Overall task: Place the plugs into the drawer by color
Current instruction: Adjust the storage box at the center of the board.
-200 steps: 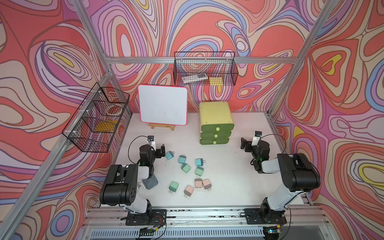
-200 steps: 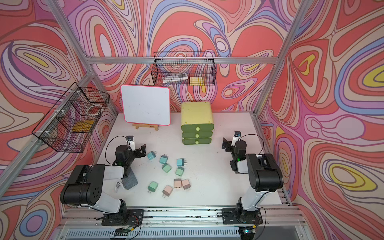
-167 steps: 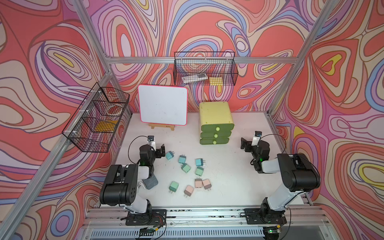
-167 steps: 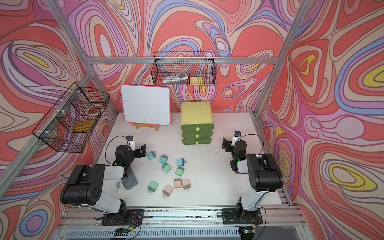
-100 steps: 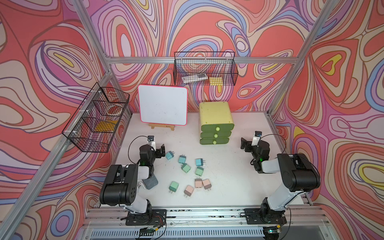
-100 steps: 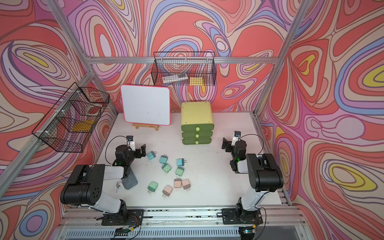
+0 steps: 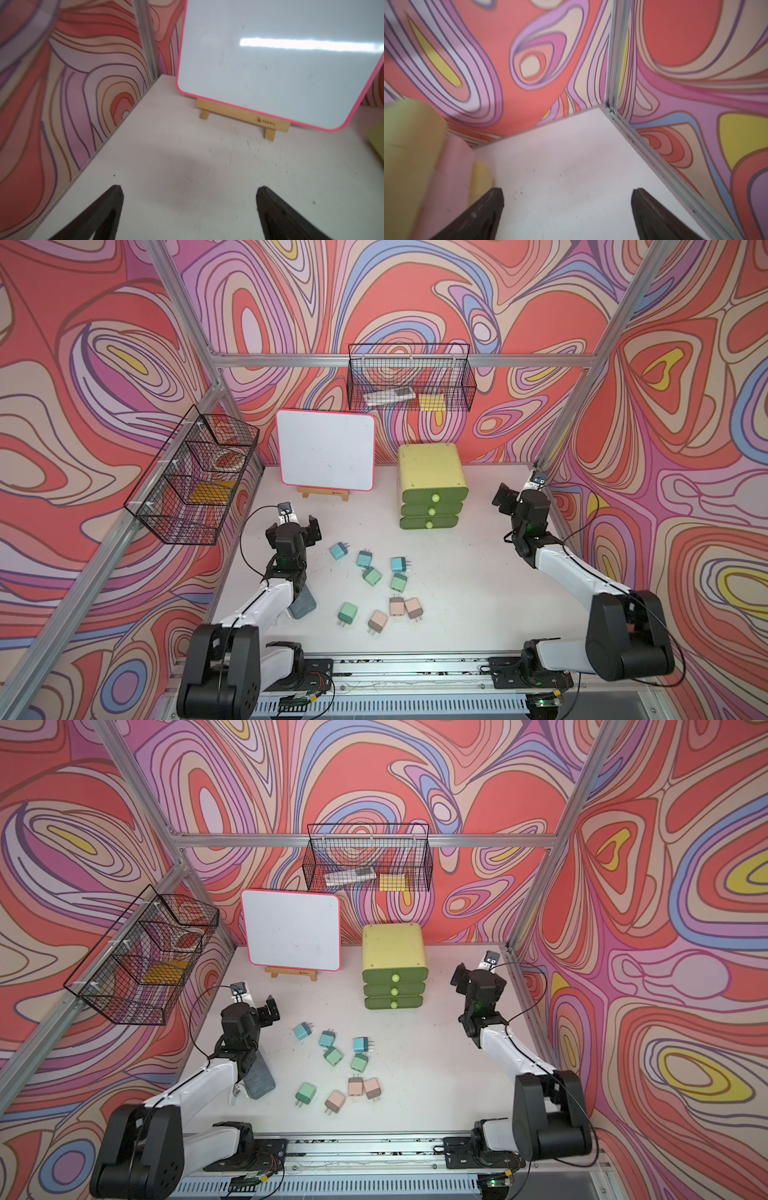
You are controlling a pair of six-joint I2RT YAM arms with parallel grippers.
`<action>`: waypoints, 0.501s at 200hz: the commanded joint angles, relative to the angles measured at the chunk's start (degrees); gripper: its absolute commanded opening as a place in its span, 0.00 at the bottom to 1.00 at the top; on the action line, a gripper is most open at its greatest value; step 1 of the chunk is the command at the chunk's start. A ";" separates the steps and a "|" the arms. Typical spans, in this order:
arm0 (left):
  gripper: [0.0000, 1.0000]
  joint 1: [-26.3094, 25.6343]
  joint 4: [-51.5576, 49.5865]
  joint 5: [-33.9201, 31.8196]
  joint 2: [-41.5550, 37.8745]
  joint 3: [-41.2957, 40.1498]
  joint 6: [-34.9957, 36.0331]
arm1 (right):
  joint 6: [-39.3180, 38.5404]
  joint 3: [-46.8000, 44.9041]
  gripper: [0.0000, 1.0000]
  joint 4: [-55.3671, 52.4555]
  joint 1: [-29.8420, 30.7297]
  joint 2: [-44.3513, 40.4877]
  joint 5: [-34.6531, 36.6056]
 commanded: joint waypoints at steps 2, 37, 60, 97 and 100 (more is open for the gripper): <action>0.99 -1.76 -23.39 -9.78 -5.30 7.70 -12.65 | 6.38 1.86 0.98 -15.13 1.95 -4.79 -0.50; 0.99 -14.86 -42.45 -19.01 3.20 24.35 -13.42 | 10.32 11.04 0.98 -23.09 2.06 -4.30 -16.78; 0.99 -18.93 -51.24 -17.74 10.89 34.18 -16.53 | 9.05 17.63 0.98 -27.55 2.19 0.63 -24.97; 0.99 -22.19 -59.09 -19.89 21.43 45.83 -18.60 | 6.93 25.42 0.98 -32.19 2.21 6.62 -32.03; 0.99 -22.37 -58.67 -18.73 21.90 46.33 -17.69 | 6.82 26.11 0.98 -32.50 2.20 7.13 -32.74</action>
